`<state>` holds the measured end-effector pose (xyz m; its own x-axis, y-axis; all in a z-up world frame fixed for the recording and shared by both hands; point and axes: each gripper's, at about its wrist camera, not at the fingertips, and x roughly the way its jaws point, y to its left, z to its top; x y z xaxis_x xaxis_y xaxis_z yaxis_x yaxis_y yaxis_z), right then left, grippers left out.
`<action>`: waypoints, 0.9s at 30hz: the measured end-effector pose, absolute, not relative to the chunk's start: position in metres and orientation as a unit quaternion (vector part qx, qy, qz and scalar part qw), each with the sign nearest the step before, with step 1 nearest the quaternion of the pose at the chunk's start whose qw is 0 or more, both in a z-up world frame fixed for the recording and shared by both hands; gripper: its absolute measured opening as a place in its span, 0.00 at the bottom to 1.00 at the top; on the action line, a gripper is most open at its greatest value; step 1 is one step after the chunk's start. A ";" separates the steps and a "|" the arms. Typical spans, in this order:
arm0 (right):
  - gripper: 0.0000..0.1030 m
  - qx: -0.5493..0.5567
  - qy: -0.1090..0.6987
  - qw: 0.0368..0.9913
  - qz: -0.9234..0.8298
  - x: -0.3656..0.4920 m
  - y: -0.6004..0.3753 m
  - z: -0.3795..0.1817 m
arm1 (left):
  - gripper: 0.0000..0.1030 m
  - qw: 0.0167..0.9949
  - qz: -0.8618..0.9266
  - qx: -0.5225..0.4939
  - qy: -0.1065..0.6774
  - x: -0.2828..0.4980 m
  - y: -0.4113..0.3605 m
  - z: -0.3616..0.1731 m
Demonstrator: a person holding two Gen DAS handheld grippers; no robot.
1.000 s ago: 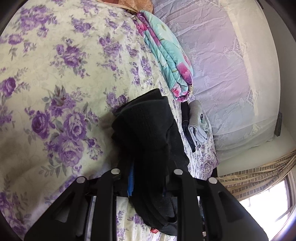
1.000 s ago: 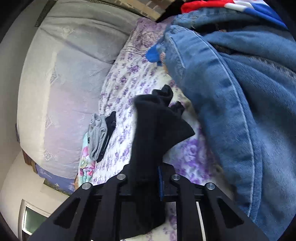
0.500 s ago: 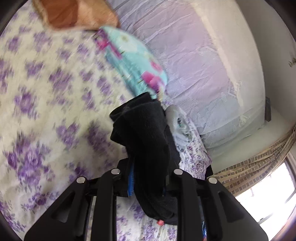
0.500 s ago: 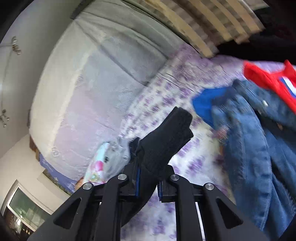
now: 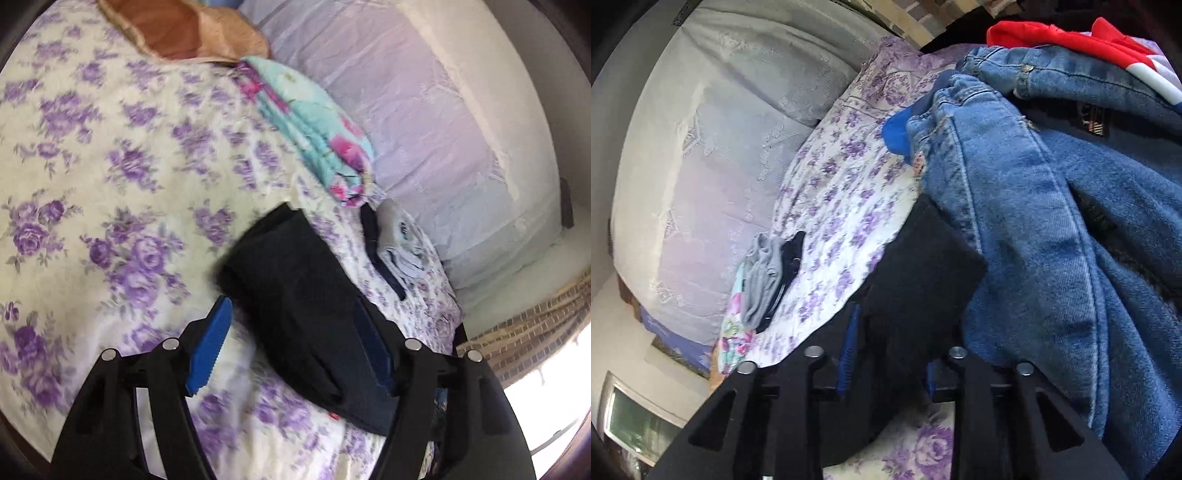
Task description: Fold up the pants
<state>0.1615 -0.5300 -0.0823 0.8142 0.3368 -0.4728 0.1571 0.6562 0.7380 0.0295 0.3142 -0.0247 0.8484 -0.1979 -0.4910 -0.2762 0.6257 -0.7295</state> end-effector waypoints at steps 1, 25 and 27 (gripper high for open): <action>0.21 0.411 0.298 0.860 0.051 0.161 -0.530 -0.081 | 0.64 0.865 0.011 -0.421 0.271 0.031 0.306 -0.016; 0.15 -0.248 0.249 0.921 0.165 0.144 -0.153 -0.018 | 0.67 0.893 -0.052 -0.354 0.274 0.105 0.216 -0.061; 0.15 -0.299 0.243 0.906 0.178 0.138 -0.119 -0.038 | 0.68 0.893 -0.052 -0.352 0.274 0.105 0.215 -0.060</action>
<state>0.1379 -0.1191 -0.0376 0.8186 0.1765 -0.5466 -0.4669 0.7587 -0.4543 0.1052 0.2152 -0.0598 0.8447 -0.2853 -0.4528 -0.1004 0.7466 -0.6577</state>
